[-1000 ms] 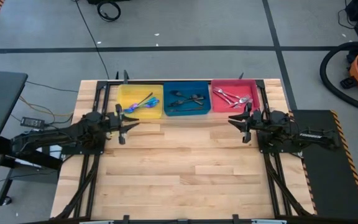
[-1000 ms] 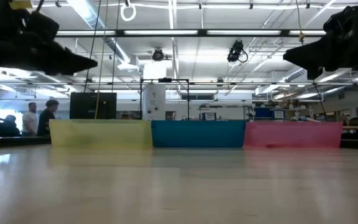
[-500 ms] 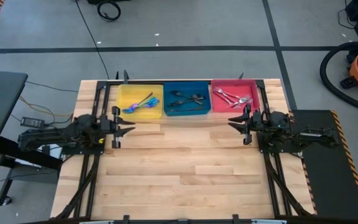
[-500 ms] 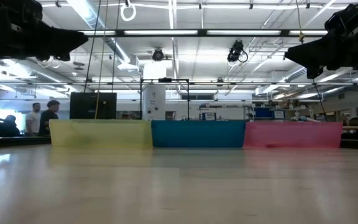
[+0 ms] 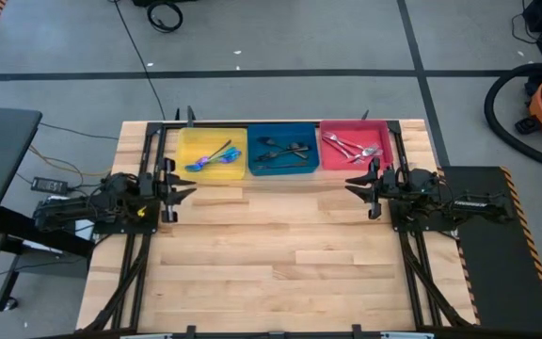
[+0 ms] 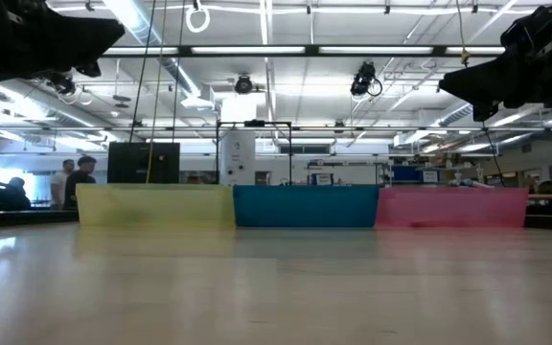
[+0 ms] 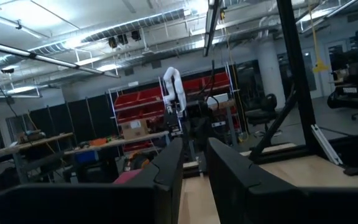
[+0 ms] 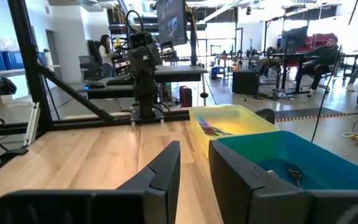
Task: Sort silverware by color (type)
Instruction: Return to Home Position
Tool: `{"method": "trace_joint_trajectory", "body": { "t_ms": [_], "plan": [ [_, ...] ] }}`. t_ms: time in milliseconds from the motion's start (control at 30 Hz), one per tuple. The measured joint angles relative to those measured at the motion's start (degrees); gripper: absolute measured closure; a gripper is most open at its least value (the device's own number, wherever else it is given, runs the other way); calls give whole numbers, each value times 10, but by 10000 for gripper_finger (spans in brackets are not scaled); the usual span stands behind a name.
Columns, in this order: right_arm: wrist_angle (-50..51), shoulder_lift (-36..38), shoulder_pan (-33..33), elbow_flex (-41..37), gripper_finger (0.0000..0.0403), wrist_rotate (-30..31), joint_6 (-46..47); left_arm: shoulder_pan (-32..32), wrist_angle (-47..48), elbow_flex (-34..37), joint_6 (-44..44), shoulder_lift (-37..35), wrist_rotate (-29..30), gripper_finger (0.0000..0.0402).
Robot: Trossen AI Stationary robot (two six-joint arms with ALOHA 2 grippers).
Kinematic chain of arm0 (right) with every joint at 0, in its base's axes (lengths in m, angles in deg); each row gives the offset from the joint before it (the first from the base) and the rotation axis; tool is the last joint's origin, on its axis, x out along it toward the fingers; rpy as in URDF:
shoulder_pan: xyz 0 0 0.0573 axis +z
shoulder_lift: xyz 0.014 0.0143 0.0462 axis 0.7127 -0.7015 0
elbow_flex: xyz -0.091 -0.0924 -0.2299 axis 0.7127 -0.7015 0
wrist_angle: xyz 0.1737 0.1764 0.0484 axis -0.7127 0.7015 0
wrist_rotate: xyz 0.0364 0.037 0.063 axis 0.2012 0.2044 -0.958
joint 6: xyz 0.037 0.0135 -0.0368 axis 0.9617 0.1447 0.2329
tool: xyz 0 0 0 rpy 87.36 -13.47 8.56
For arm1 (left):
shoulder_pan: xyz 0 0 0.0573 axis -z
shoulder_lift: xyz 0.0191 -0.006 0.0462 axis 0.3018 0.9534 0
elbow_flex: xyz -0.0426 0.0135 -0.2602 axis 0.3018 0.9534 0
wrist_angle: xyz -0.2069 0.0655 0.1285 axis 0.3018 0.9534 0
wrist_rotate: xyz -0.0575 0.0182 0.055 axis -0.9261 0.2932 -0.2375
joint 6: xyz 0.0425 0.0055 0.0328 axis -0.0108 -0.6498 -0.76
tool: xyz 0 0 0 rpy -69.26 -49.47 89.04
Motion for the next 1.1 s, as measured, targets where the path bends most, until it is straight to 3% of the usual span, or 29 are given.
{"method": "trace_joint_trajectory", "body": {
  "t_ms": [1100],
  "plan": [
    [0,-2,0,0,310,0,0,0,7,0,0,0,0,324]
  ]
}}
